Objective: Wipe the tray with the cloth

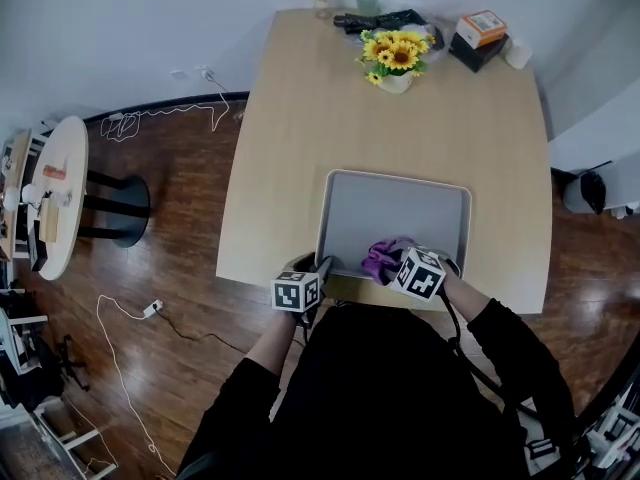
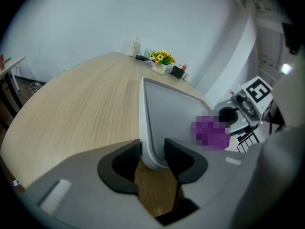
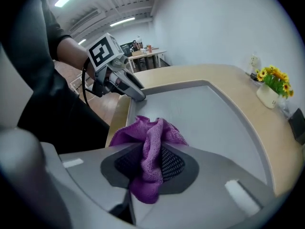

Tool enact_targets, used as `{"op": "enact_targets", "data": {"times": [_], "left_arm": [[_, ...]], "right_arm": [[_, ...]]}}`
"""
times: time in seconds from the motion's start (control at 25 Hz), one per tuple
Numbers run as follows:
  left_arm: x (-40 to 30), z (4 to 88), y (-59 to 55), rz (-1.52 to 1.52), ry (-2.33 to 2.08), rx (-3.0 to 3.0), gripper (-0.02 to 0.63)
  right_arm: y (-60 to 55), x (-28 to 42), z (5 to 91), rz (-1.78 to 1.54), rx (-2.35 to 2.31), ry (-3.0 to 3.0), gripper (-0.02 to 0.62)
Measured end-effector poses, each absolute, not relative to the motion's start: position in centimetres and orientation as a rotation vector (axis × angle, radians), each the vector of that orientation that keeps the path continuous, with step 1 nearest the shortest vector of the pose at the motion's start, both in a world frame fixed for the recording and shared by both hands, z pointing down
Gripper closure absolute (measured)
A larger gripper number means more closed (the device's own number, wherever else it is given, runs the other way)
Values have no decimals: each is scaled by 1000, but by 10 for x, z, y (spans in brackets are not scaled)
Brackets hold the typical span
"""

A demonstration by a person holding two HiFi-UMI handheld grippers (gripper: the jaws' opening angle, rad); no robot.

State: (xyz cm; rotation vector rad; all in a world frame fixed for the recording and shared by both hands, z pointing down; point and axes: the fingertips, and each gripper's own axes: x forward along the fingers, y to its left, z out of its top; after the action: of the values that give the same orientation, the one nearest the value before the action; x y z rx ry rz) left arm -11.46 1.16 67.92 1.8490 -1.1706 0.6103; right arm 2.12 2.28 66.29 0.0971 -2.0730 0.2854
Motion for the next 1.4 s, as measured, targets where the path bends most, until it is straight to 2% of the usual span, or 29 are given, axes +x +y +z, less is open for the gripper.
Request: {"op": "enact_targets", "data": {"times": [0.12,0.36,0.48,0.8,1.4], "left_arm": [[-113,679,12,596,-1161,1851,460],[-108,678,7,602,-1145,1871,460],[-111,681,7,601,-1146,1879,460],[-120,677,12,608,-1147,1867,459],[-114,679,10,611,-1157,1878,460]], "right_arm": [[-11,24,664,359,106,-2062,514],[-145,33,665,301,366,-2010,512],[-165,31,666,289,371,-1957,512],[-143,19,661,297,500,-1997,514],[25,-37,662,183,87,-2073,518]]}}
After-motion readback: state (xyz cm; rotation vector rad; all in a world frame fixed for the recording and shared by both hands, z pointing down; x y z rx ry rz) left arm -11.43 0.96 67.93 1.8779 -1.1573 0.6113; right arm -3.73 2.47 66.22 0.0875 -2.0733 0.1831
